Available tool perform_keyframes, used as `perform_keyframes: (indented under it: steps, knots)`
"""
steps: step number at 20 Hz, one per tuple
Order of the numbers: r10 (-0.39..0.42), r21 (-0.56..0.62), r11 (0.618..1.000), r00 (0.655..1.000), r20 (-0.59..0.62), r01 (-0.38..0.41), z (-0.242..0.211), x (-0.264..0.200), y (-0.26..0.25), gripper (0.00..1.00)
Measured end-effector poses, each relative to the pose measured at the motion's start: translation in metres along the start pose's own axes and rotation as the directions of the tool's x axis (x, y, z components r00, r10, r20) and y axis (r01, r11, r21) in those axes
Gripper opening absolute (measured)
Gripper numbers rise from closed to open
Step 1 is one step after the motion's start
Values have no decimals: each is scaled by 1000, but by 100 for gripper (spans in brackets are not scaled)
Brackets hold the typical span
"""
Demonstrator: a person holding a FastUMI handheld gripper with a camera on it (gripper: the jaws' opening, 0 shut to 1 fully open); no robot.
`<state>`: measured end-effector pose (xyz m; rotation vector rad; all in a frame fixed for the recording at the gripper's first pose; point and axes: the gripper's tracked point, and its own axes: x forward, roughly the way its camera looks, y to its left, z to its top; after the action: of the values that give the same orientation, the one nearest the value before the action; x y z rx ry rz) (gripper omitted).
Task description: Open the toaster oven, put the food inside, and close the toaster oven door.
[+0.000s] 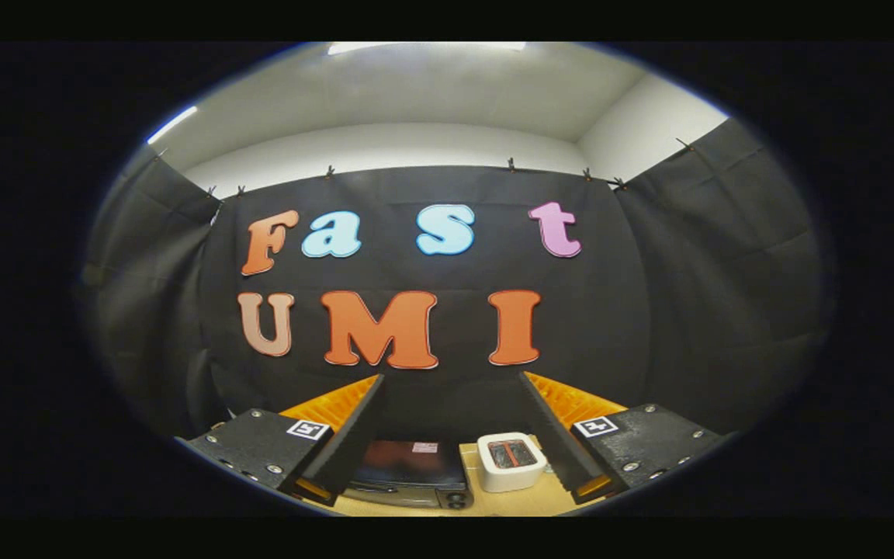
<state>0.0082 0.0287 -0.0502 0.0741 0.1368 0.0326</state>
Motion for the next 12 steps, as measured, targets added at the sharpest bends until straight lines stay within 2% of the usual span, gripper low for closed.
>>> perform_keyframes:
  steps: [4, 8, 10, 12]
  knots:
    - [18, -19, 1000, 998, -58, -19, -35, 5, 7, 98]
    - [39, 35, 999, 982, -185, -33, -90, 11, 20, 99]
    - [58, 55, 997, 960, -274, -45, -127, 15, 30, 99]
    - [78, 86, 995, 922, -378, -49, -166, 15, 40, 99]
